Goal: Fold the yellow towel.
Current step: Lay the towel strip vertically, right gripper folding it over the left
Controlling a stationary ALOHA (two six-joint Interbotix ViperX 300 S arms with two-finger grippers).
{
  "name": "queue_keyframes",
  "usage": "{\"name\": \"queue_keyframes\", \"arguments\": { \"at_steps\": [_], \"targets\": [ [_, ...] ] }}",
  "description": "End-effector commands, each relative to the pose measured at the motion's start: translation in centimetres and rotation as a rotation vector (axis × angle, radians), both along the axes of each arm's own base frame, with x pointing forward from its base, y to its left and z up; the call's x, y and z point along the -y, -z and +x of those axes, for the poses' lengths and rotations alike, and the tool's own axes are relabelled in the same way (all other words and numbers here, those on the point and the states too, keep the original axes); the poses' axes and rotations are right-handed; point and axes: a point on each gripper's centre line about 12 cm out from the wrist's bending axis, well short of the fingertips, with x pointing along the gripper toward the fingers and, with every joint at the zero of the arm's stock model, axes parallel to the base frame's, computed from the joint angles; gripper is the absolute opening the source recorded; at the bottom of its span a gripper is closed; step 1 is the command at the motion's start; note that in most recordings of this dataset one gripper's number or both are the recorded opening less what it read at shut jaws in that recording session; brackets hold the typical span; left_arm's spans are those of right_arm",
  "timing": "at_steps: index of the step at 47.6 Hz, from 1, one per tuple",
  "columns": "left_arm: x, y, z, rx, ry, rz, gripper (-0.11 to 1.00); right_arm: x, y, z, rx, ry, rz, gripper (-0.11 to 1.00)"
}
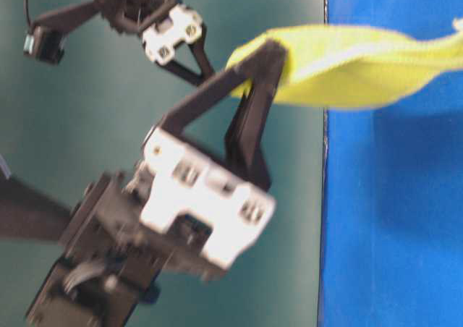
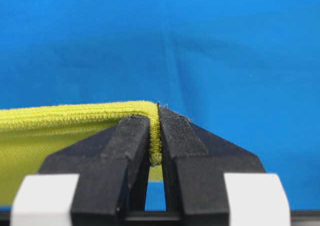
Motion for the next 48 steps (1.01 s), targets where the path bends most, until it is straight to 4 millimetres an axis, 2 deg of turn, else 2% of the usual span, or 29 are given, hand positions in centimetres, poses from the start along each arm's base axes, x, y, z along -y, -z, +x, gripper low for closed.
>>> {"name": "queue_keyframes", "arguments": {
  "at_steps": [1, 8, 14, 20, 26, 33, 38, 48],
  "targets": [
    [0.9, -1.9, 1.5, 0.069, 0.017, -0.004, 0.03, 0.9, -1.6, -2.6, 0.036, 0.064, -0.025, 0.02],
    [0.9, -1.6, 4.1, 0.092, 0.023, 0.030, 0.03, 0.0, -1.5, -5.2, 0.030, 0.095, -0.024, 0.02],
    [1.1, -1.3, 5.6, 0.098, 0.031, 0.050, 0.03, -0.5, -1.3, -6.9, 0.003, 0.129, -0.020, 0.02],
    [1.2, -1.0, 6.3, 0.101, 0.031, 0.049, 0.03, -0.6, -1.0, -7.0, -0.013, 0.131, -0.020, 0.02],
    [1.0, -0.8, 6.1, 0.090, 0.027, 0.047, 0.03, -0.1, 0.0, -5.6, -0.025, 0.105, -0.005, 0.02],
    [0.7, 0.9, 4.7, 0.034, 0.013, 0.021, 0.03, 0.6, 1.5, -2.9, -0.018, 0.052, 0.020, 0.02],
    [0.5, 2.7, 3.1, -0.022, 0.004, 0.010, 0.03, 1.2, 2.4, -0.6, -0.004, 0.009, 0.033, 0.02],
    [0.9, 4.8, -0.7, -0.098, -0.017, -0.058, 0.03, 2.1, 3.6, 4.2, 0.011, -0.053, 0.045, 0.02]
  ]
}}
